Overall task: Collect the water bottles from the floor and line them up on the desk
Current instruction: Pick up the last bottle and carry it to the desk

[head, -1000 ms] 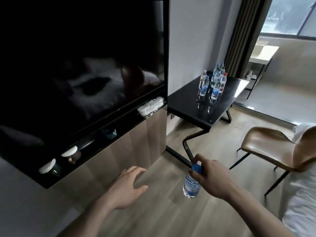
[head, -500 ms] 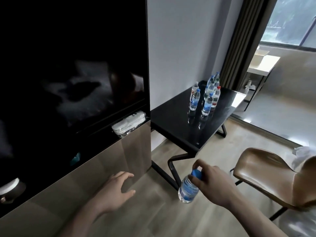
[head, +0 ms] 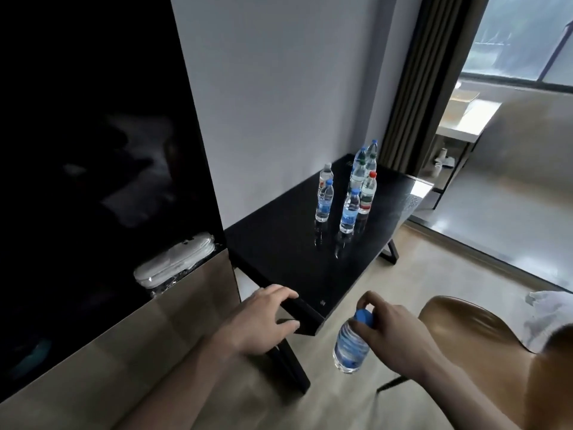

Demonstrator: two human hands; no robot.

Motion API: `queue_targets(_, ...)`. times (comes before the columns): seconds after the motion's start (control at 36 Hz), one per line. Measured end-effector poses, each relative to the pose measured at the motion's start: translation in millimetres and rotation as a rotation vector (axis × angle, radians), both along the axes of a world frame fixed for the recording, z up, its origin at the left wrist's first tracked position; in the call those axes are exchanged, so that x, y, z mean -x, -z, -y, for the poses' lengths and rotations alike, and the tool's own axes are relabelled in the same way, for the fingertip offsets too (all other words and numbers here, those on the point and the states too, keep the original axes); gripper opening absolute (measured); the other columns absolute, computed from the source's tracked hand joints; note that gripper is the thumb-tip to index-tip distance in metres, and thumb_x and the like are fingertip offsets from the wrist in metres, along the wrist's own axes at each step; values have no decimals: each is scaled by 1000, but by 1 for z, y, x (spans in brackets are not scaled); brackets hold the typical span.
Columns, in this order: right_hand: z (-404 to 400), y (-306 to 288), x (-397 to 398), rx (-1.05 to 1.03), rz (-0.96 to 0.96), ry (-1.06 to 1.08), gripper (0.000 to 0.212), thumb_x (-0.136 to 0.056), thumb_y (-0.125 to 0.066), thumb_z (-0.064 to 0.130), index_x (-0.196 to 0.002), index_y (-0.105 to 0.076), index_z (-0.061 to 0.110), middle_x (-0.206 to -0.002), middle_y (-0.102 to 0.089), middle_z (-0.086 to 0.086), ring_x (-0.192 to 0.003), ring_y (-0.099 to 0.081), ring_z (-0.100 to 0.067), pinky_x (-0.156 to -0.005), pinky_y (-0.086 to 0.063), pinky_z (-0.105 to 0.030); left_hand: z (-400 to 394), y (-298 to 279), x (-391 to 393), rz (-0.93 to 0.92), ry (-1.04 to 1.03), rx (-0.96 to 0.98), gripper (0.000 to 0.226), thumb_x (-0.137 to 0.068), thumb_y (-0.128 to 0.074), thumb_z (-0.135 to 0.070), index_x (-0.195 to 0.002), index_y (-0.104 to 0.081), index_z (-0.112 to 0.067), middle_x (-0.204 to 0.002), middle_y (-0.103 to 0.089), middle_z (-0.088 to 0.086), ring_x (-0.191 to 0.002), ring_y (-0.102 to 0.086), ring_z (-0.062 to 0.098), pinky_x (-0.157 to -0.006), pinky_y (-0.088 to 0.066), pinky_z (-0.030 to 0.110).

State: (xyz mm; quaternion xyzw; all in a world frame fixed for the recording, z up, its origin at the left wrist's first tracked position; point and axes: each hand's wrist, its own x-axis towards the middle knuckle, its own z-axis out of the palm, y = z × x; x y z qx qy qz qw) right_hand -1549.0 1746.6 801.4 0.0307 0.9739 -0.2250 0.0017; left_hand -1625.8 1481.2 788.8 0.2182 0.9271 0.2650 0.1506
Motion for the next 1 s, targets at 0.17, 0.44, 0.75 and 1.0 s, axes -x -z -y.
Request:
queue_targets(0.17, -64, 16, 59, 44, 40, -115, 26, -84, -53, 57, -92, -42, 36, -59, -55, 8, -58, -51, -9, -48, -35, -26, -48, 27, 23, 101, -130, -1, 54, -90, -60, -51, -140, -44, -41, -139, -34, -28, -133, -35, 3, -108, -32, 24)
queue_targets(0.44, -134, 32, 169, -3, 157, -337, 23, -86, -56, 51, -91, -42, 33, -73, -61, 7, -66, -56, -9, -51, -35, -27, -98, 61, 33, 137, -379, -6, 50, -87, -63, -55, -133, -49, -43, -132, -41, -32, -127, -40, -4, -109, -33, 20)
queue_targets(0.75, -150, 68, 276, 30, 211, -382, 28, -78, -51, 60, -92, -42, 37, -68, -61, 9, -62, -57, -8, -50, -36, -27, -137, 81, 98, 193, -462, 35, 52, -81, -59, -59, -131, -50, -46, -125, -41, -40, -121, -45, -10, -105, -38, 18)
queue_targets(1.0, -153, 95, 354, -25, 287, -379, 28, -81, -51, 58, -96, -43, 36, -74, -64, 7, -62, -59, -7, -50, -37, -25, -167, 102, 214, 206, -454, 27, 43, -90, -60, -50, -132, -50, -42, -133, -43, -30, -123, -47, -2, -103, -42, 24)
